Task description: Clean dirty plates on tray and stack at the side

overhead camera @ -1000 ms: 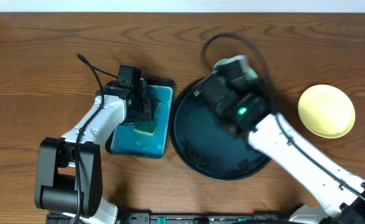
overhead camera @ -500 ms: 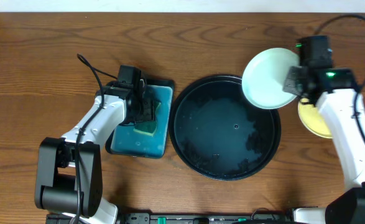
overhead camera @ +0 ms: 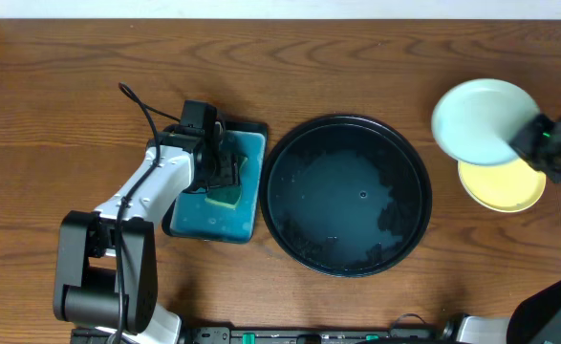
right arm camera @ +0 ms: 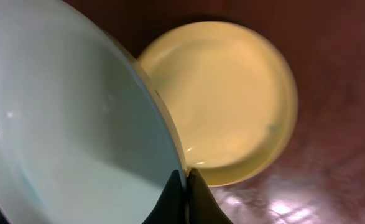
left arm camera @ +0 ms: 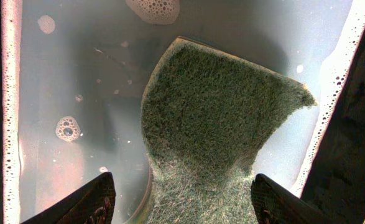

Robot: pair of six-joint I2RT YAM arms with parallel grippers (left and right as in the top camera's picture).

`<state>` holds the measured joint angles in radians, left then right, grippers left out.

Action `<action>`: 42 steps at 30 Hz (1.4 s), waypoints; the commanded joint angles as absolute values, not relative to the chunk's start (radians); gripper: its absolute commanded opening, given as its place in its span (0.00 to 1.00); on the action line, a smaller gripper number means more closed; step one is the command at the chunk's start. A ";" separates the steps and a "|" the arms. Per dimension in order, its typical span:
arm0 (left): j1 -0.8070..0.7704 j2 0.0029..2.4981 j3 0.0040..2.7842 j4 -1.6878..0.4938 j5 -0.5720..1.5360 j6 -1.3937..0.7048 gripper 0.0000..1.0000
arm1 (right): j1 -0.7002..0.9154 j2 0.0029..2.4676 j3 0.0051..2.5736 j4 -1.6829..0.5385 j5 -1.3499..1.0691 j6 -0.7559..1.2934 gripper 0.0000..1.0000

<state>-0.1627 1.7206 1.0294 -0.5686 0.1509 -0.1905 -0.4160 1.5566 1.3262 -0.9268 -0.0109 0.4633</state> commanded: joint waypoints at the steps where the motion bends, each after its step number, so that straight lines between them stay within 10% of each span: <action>1: -0.160 1.728 1.026 -0.570 0.142 -0.200 0.71 | -0.511 1.572 1.275 -0.924 -0.028 0.494 0.01; 11: -0.160 1.728 1.026 -0.579 0.142 -0.199 0.72 | -0.634 1.622 1.119 -0.783 -0.035 0.493 0.02; 18: -0.160 1.687 1.034 -0.579 0.142 -0.200 0.77 | -0.630 1.622 1.109 -0.733 -0.152 0.419 0.46; 26: -0.095 1.514 1.057 -0.640 0.148 -0.251 0.82 | -0.513 1.622 1.109 -0.700 -0.553 0.136 0.61; 35: -0.025 1.479 1.220 -0.955 0.145 -0.249 0.83 | -0.177 1.622 1.164 -0.858 -0.315 0.016 0.99; 42: 0.008 1.433 1.232 -1.163 0.138 -0.236 0.83 | -0.025 1.598 1.239 -1.057 -0.213 0.006 0.99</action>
<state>-0.0044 1.4784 1.2144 -1.1229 0.1505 -0.2394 -0.0612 1.6226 1.2110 -1.0286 -0.2794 0.0360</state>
